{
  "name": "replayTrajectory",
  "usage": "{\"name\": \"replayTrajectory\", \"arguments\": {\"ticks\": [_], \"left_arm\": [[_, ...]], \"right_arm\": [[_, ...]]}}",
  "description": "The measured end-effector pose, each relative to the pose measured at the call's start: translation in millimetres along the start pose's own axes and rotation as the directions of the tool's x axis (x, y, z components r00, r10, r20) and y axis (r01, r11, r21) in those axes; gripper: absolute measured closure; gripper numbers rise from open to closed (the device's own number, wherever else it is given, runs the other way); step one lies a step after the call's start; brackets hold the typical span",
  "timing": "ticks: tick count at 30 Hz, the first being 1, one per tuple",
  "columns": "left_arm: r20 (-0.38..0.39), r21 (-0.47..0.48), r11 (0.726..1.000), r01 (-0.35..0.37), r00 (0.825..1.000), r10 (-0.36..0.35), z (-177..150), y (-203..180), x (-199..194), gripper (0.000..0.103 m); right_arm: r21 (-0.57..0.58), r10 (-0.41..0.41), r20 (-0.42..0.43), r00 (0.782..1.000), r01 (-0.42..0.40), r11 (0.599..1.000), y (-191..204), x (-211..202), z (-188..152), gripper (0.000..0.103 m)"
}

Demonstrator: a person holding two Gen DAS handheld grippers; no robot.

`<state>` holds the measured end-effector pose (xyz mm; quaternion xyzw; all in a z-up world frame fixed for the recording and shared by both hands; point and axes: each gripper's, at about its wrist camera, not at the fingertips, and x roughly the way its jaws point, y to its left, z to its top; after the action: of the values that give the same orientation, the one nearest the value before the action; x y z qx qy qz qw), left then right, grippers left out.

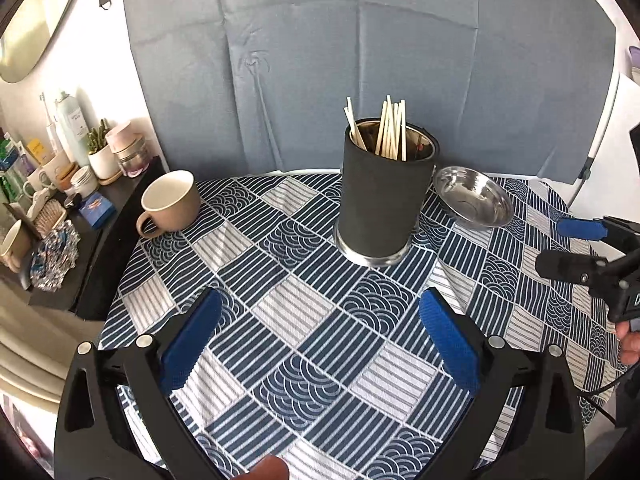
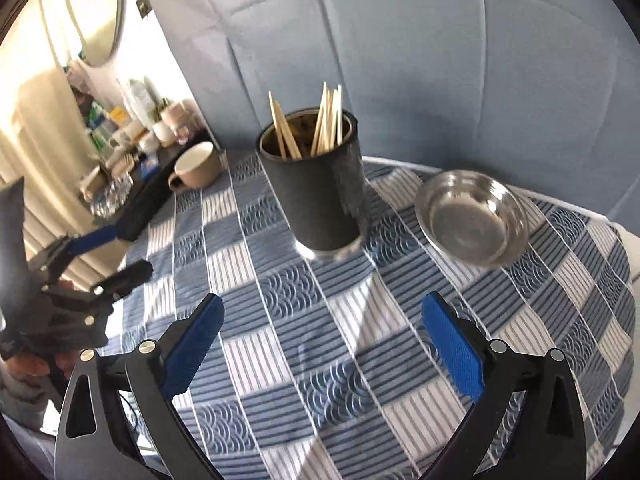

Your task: Organize utensils

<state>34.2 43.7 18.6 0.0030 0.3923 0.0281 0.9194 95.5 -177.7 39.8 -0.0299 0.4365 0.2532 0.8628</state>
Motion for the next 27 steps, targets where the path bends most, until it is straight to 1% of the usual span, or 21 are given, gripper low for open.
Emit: {"name": "replayTrajectory", "arguments": {"ticks": [4,6,7,8,9,10,11,14,15,17,19,23,25,27], "left_arm": [[-0.008,-0.061,0.998,0.011,1.000,-0.012,-0.6,1.6,-15.1,0.006],[-0.009,-0.080,0.997,0.003,1.000,-0.003,1.0,0.8,-23.6,0.006],[-0.005,-0.084,0.996,-0.009,1.000,0.008,1.6,-0.1,-27.9,0.006],[-0.002,-0.093,0.995,-0.046,0.999,0.046,3.0,-1.0,-34.5,0.006],[-0.008,-0.099,0.993,-0.068,0.998,0.067,3.6,-1.8,-38.0,0.006],[-0.024,-0.102,0.992,-0.078,0.997,0.076,4.1,-2.7,-39.3,0.006],[-0.062,-0.109,0.991,-0.084,0.995,0.077,3.6,-4.0,-39.4,0.006],[-0.106,-0.144,0.988,-0.057,0.993,0.042,-2.4,-5.0,-41.9,0.006],[-0.106,-0.143,0.988,-0.052,0.994,0.037,-4.9,-7.0,-44.3,0.006],[-0.102,-0.109,0.991,-0.074,0.993,0.063,-7.4,-12.7,-47.9,0.006],[-0.083,-0.084,0.992,-0.091,0.993,0.084,-6.9,-16.6,-53.3,0.006],[-0.049,-0.074,0.992,-0.098,0.994,0.094,-3.2,-18.5,-60.7,0.006],[-0.031,-0.070,0.993,-0.095,0.995,0.093,-1.8,-20.4,-64.5,0.006],[-0.023,-0.063,0.994,-0.087,0.996,0.086,-0.6,-23.1,-66.1,0.006]], "right_arm": [[-0.005,-0.023,0.029,0.999,0.023,1.000,9.3,-22.1,-12.5,0.008],[-0.005,-0.011,0.048,0.999,0.011,1.000,14.4,-34.1,-16.4,0.008],[0.000,-0.010,0.065,0.998,0.010,1.000,17.3,-42.6,-19.3,0.008],[0.002,-0.011,0.073,0.997,0.011,1.000,19.4,-48.0,-20.9,0.008],[0.002,-0.012,0.078,0.997,0.012,1.000,21.4,-52.5,-22.7,0.008],[0.005,-0.017,0.081,0.997,0.017,1.000,23.7,-57.7,-24.6,0.008],[0.009,-0.024,0.085,0.996,0.023,1.000,25.7,-62.1,-25.9,0.008],[0.017,-0.038,0.094,0.995,0.037,0.999,30.5,-71.0,-28.3,0.008],[0.019,-0.038,0.095,0.995,0.036,0.999,32.0,-72.5,-28.9,0.008],[0.039,-0.027,0.087,0.996,0.023,0.999,30.9,-74.3,-30.5,0.008],[0.059,-0.040,0.086,0.995,0.034,0.998,28.2,-74.4,-31.8,0.008],[0.030,-0.055,0.096,0.994,0.052,0.998,32.8,-74.1,-32.9,0.008],[0.037,-0.042,0.100,0.994,0.038,0.999,33.0,-74.6,-33.0,0.008],[0.055,-0.046,0.102,0.994,0.041,0.998,30.9,-74.9,-33.0,0.008]]}}
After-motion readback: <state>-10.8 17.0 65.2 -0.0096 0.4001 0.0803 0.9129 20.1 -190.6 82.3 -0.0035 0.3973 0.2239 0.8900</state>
